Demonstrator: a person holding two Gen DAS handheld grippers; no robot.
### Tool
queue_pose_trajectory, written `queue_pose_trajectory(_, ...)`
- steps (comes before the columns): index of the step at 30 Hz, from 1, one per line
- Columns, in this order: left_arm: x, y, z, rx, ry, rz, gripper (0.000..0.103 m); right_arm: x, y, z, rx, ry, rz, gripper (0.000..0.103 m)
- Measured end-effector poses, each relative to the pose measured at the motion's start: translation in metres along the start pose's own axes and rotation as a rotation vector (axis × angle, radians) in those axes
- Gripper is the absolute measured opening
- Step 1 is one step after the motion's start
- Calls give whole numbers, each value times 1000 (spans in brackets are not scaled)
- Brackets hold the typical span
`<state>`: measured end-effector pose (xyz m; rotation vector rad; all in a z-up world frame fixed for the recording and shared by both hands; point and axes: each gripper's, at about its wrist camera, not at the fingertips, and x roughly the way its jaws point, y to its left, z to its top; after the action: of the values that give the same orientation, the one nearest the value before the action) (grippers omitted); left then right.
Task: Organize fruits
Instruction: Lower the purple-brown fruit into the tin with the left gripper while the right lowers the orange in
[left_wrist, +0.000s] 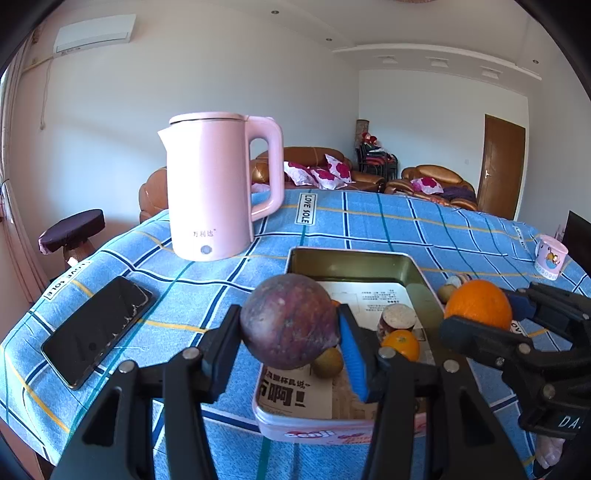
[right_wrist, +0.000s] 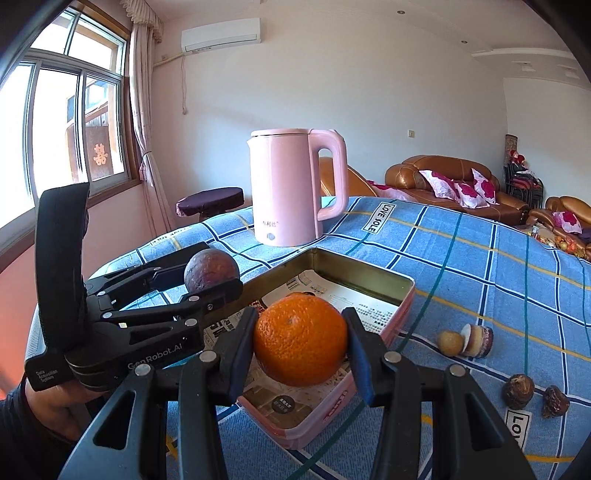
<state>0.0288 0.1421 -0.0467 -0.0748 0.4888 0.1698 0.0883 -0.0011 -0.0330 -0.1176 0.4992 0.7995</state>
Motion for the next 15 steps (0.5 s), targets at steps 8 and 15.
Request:
queue_pose_trajectory(8,6,0,-4,9,30,-3,52,12,2,-5,-1,32,4,48)
queue_pose_trajectory(15,8,-3,-5,18,33,-5,52,15,2,-5,-1,51,3,48)
